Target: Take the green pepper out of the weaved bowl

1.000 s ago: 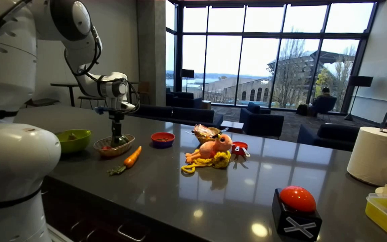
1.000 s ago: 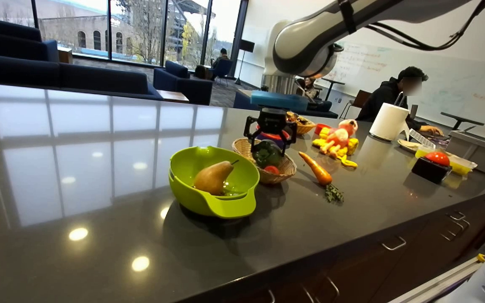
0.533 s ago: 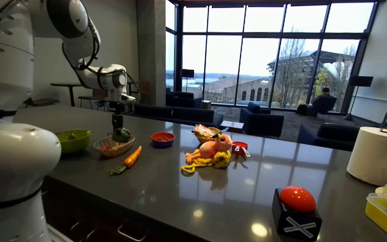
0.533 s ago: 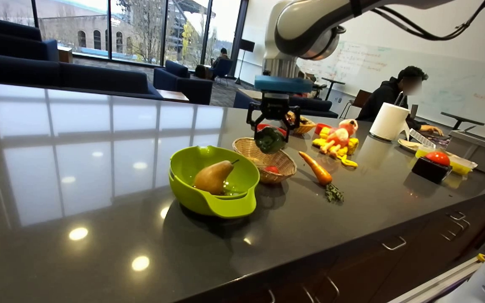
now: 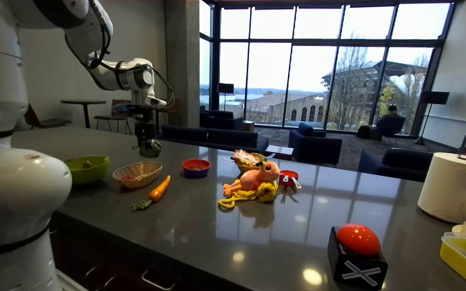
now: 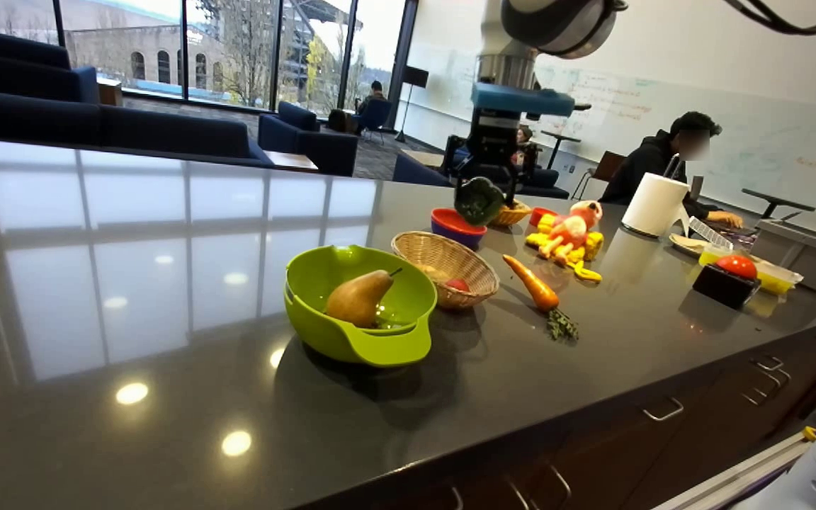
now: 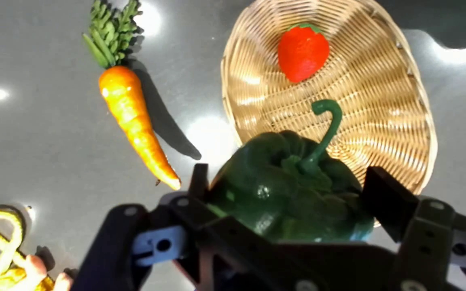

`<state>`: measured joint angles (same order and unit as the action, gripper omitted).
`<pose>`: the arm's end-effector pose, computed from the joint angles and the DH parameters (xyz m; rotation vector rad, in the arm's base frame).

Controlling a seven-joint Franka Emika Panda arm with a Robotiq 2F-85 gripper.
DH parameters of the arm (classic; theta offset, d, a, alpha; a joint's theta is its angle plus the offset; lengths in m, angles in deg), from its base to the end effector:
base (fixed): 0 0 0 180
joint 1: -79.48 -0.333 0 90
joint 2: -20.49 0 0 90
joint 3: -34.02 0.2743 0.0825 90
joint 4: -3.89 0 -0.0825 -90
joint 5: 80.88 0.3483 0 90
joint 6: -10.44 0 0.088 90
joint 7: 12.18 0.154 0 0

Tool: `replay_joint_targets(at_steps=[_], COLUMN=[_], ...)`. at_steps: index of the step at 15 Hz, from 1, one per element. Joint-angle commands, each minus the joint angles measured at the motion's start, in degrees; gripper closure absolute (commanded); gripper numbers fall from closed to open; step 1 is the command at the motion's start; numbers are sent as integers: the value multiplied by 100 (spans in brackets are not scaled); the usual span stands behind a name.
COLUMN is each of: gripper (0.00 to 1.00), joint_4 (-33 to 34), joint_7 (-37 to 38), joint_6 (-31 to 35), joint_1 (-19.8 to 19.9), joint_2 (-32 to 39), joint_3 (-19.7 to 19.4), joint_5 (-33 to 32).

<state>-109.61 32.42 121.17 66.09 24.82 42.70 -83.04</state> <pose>0.4816 0.1903 0.3474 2.9976 -0.5725 -0.1376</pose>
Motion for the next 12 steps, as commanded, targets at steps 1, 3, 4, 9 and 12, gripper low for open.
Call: replay_joint_targets(at_steps=[1,3,4,9,12], gripper=[30,30,30,30,30], joint_4=[-675,-953,-1065,-1539,-1699], joint_7=[-1081,-1658,-1910,-3032,-3587], joint_6=[162,245,272,517,736], joint_1=[356,585,692,1173,1288], joint_2=[-676,-887,-959,-1088,-1016], joint_3=[-155,-303,-375,-751,-856], joint_5=[35,-4,-15,28,90])
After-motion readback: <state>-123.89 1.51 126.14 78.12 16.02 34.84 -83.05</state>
